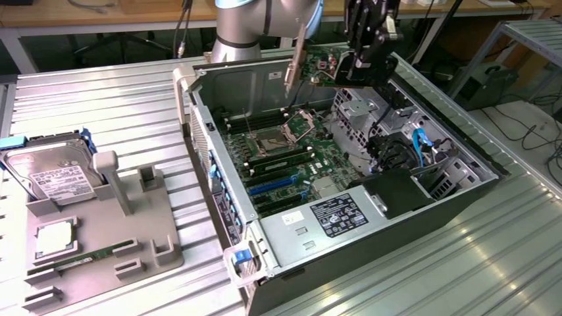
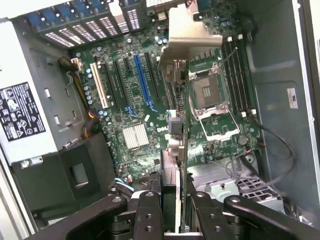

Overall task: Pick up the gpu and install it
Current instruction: 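Insert the gpu into the slot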

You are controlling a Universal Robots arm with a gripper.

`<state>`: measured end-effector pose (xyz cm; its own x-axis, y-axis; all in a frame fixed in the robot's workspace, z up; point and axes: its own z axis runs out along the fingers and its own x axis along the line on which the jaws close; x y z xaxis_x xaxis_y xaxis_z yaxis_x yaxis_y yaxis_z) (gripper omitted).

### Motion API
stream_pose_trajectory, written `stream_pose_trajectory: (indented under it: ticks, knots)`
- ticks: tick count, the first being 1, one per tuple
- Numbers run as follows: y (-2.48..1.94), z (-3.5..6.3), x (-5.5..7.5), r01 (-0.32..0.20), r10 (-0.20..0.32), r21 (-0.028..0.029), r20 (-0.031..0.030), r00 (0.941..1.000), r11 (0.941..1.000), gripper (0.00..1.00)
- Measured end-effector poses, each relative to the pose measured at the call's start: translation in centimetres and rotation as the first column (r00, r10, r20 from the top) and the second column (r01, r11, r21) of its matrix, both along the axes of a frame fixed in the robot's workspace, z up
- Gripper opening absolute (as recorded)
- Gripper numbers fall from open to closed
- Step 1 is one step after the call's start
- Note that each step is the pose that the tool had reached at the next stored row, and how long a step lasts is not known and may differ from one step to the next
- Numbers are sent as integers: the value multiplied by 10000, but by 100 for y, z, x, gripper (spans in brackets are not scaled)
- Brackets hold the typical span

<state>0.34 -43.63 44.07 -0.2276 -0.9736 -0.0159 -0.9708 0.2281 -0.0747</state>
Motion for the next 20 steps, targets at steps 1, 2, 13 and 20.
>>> stream_pose_trajectory:
  ticks: [1, 2, 13, 20]
  knots:
    - [0, -1, 0, -137, 137, 0, 0, 9999, 9999, 27]
    - [0, -2, 0, -324, 324, 1, 0, 9995, 9995, 27]
    - [0, -7, 0, -1842, 1842, 0, 0, 9829, 9829, 27]
    - [0, -12, 0, -2811, 2811, 0, 0, 9597, 9597, 27]
